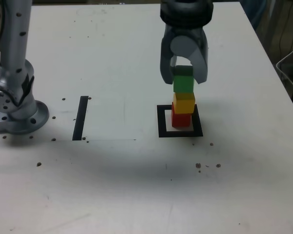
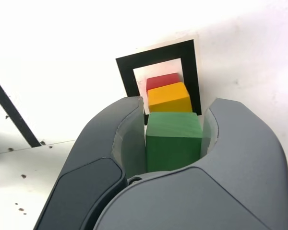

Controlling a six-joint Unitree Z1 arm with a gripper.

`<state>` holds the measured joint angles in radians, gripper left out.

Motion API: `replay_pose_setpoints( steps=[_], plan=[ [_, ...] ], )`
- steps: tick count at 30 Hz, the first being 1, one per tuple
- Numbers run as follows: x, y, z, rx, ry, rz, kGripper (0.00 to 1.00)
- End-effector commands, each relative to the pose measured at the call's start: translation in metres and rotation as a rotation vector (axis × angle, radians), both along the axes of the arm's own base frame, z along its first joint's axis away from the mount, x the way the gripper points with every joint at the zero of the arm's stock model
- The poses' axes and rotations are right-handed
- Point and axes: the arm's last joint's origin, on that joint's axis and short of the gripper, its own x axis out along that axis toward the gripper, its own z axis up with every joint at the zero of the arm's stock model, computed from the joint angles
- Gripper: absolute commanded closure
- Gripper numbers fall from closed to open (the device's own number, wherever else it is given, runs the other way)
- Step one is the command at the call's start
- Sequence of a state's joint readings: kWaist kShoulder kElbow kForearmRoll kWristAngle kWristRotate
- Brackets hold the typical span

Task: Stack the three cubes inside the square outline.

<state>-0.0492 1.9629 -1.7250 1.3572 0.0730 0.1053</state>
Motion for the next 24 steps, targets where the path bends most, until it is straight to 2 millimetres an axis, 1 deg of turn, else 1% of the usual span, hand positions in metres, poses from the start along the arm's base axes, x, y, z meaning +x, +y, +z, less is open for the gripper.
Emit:
replay_pose_setpoints(
  steps=[1, 11, 16, 18, 19, 22, 24],
  plan=[
    [0.002, -0.001, -0.006, 0.003, 0.003, 0.008, 0.76],
    [0.006, -0.001, -0.018, 0.007, 0.008, 0.012, 0.75],
    [0.005, -0.002, -0.020, 0.008, 0.025, 0.007, 0.67],
    [0.004, -0.002, -0.020, 0.008, 0.029, 0.005, 0.59],
    [0.003, -0.002, -0.020, 0.008, 0.030, 0.005, 0.52],
    [0.002, -0.003, -0.019, 0.008, 0.031, 0.003, 0.25],
    [0.001, -0.003, -0.019, 0.009, 0.033, 0.001, 0.09]
  ],
)
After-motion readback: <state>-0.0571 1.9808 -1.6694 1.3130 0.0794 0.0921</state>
